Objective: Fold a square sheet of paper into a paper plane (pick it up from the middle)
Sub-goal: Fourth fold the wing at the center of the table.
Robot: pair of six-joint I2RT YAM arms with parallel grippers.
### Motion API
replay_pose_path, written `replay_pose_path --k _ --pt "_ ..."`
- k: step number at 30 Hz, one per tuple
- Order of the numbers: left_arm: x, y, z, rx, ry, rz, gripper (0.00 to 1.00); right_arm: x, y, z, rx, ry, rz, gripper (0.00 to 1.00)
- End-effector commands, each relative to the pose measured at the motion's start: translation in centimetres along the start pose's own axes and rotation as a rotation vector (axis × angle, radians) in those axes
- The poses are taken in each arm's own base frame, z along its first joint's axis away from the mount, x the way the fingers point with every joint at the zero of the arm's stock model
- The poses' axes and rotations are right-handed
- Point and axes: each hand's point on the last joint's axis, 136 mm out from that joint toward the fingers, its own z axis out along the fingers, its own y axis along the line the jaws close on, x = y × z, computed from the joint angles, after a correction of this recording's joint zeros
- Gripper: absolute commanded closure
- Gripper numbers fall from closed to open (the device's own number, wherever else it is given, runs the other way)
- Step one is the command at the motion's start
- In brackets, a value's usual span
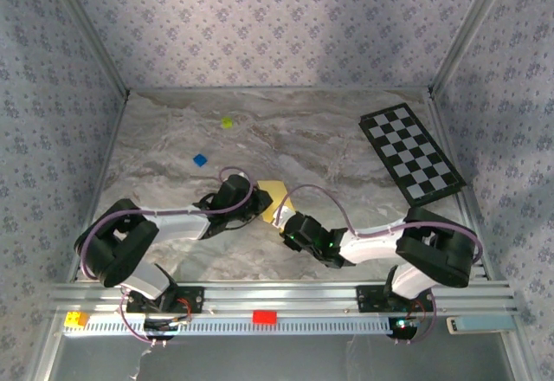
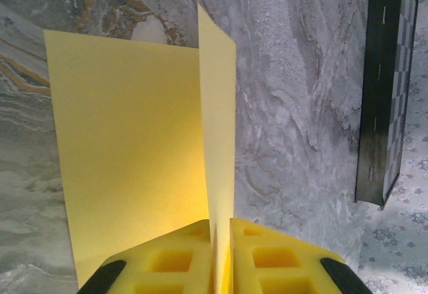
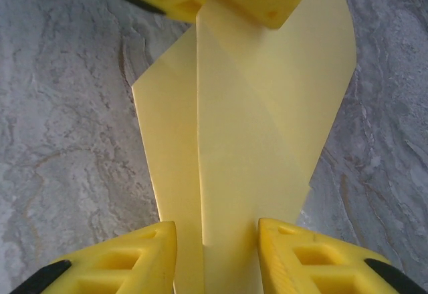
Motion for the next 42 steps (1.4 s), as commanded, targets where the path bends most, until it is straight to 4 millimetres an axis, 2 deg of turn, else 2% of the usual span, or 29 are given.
replay_pose_path --k 1,11,22,42 --pt "-0.08 -1.63 -0.41 0.03 0.003 0.021 0.88 -1.26 -0.47 0.24 0.036 -0.031 0.016 0.66" --pt "-0.21 -1.25 -0.47 0.014 -0.004 0.018 0.91 -1.44 -0.6 -0.46 0.016 -0.042 0.074 0.73" --pt "-0.35 -1.02 -0.66 0.004 -0.015 0.01 0.94 -0.87 -0.69 -0.24 0.017 -0.02 0.088 0.81" --pt "-0.41 -0.99 -0.66 0.002 -0.016 0.009 0.97 -0.68 -1.0 0.35 0.027 -0.004 0.111 0.79"
